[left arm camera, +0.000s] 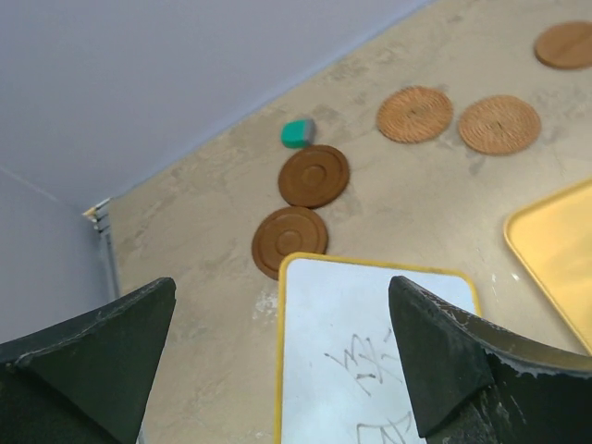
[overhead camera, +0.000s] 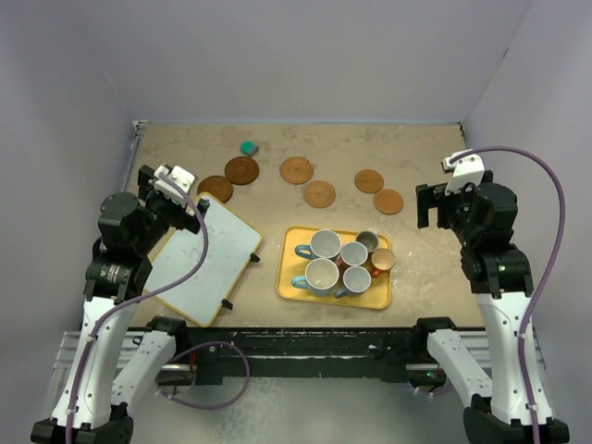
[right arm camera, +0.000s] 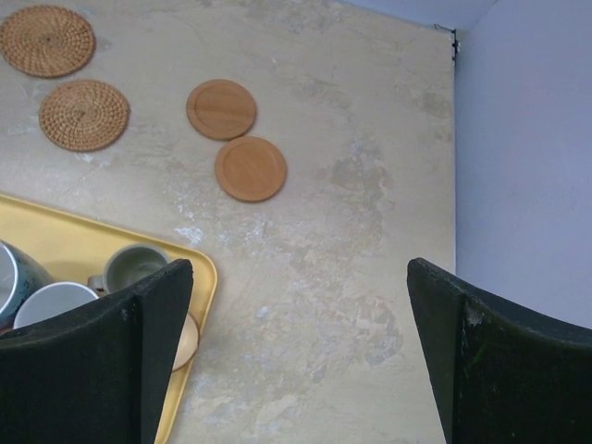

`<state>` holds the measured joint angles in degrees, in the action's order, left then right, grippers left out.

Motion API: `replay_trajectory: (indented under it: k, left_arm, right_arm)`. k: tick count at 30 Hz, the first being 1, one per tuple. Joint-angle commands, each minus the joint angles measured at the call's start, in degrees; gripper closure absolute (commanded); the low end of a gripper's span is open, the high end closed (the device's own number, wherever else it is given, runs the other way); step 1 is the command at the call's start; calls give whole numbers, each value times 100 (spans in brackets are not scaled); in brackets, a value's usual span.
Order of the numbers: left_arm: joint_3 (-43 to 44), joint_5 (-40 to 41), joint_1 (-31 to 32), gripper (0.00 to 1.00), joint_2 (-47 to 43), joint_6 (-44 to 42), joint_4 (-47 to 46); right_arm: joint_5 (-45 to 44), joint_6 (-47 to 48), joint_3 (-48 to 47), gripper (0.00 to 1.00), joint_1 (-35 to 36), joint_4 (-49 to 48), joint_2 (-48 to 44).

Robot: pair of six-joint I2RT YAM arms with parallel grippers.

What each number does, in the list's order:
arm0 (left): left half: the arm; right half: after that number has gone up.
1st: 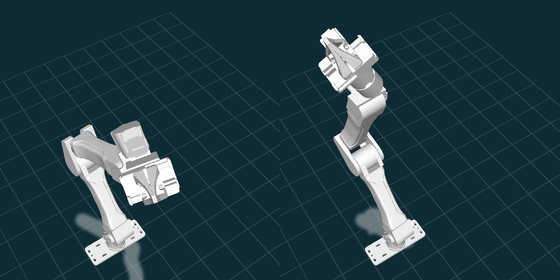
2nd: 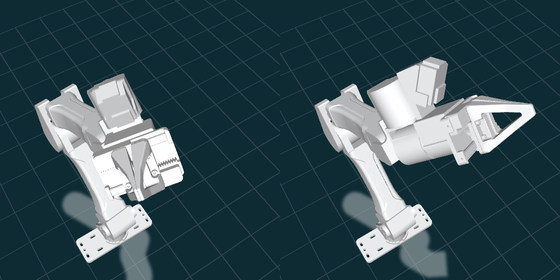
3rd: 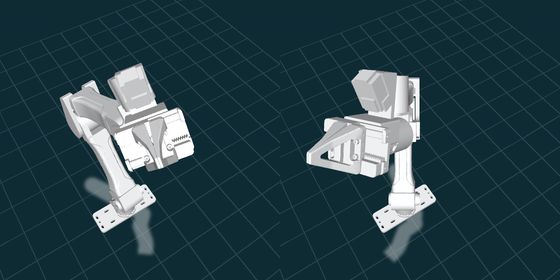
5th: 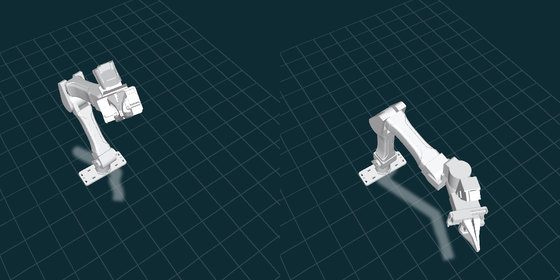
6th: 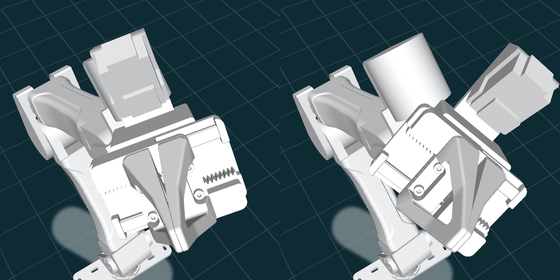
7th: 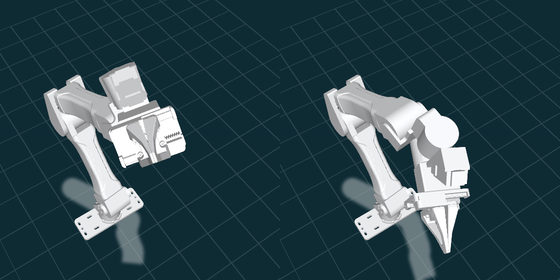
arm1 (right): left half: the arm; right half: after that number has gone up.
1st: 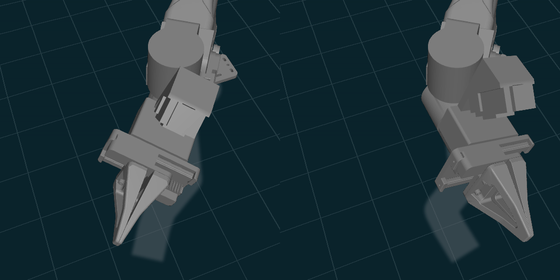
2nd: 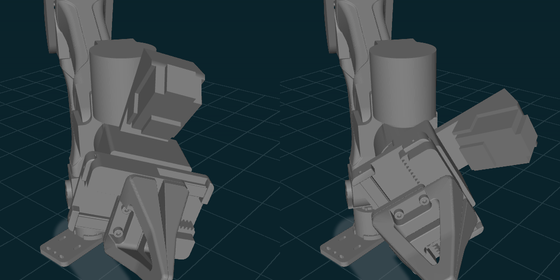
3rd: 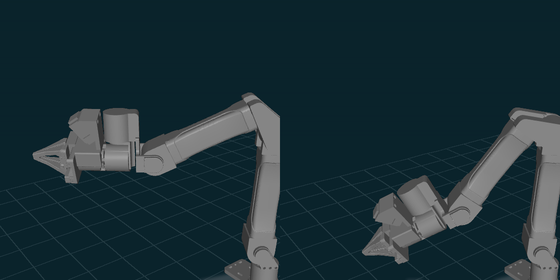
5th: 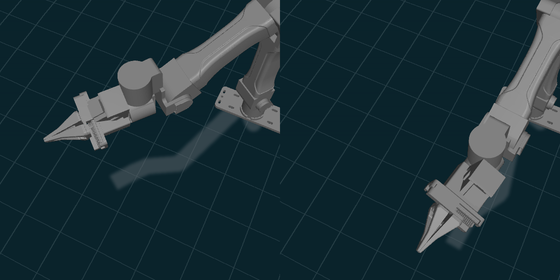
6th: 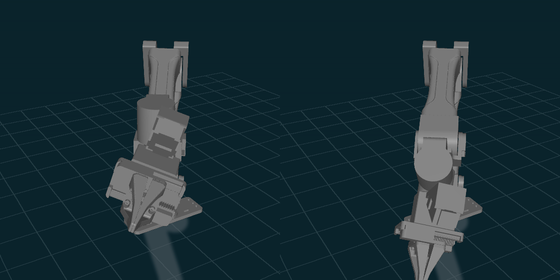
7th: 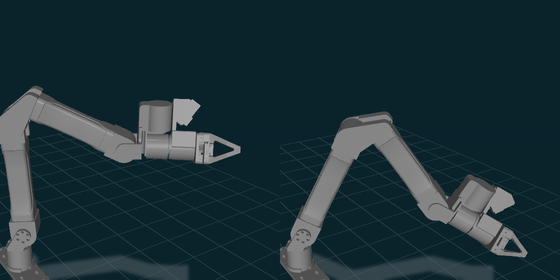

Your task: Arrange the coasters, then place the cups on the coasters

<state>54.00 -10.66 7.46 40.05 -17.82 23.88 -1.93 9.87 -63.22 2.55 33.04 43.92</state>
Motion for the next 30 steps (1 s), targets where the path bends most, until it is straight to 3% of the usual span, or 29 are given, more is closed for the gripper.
replay_trajectory:
  k: [1,9,19,30]
  left_arm:
    - [-145,-1064,-44,6,172,-571,248]
    - [-340,-2258,99,3,881,-1563,529]
    - [-297,-1871,1802,0,2454,-2673,635]
    - [84,-1531,2612,18,4171,-4279,1059]
  right_arm:
    - [149,131,217,0,-36,-281,19]
    - [730,149,993,0,-35,-760,-143]
    - [441,225,1145,0,-36,-716,-171]
    - [306,308,1175,0,-39,-702,-23]
